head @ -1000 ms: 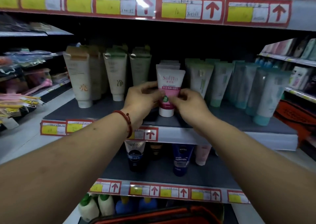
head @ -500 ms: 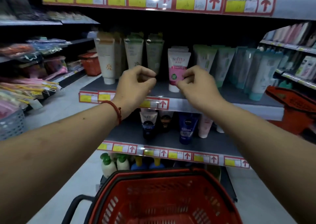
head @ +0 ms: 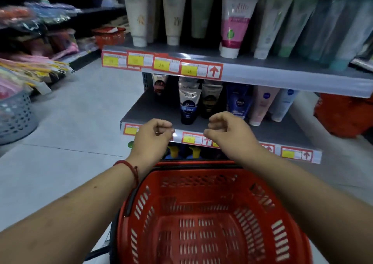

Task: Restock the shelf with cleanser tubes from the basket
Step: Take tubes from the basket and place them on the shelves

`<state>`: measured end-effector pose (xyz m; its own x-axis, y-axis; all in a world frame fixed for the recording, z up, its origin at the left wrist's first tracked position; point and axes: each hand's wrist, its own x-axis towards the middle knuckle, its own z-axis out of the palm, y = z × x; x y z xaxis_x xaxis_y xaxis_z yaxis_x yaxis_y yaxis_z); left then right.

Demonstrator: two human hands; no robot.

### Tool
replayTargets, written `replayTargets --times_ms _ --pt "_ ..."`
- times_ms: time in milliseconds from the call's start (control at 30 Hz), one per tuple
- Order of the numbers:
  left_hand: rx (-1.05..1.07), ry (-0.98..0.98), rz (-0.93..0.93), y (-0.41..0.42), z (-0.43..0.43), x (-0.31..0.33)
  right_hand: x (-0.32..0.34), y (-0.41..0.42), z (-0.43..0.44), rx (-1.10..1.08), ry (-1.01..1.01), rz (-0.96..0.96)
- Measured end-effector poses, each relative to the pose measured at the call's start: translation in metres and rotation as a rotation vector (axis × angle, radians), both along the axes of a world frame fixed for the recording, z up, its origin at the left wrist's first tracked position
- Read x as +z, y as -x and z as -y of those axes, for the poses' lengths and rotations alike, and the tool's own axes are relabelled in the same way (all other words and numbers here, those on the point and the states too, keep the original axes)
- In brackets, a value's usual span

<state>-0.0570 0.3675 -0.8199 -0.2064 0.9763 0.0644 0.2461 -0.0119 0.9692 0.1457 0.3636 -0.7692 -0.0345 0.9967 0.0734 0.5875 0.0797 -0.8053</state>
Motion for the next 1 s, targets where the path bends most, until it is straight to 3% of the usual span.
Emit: replayTargets --times_ms 300,600,767,1000 --pt "-0.071 0.093 0.39 -0.014 -0.088 -0.024 -0.06 0.018 -0.076 -0.137 0.188 -0.406" --pt "-0.441 0.27 0.66 0.007 -0.154 -0.016 -0.091 0.044 -0.135 -0.191 0.164 -0.665" --pt "-0.477 0.286 0.67 0.021 -0.17 -0.018 -0.095 0.045 -0.136 -0.167 0.193 -0.855" --pt "-0.519 0.293 0.687 0.043 -0.186 -0.021 -0.096 0.043 -0.144 -0.156 0.228 -0.872"
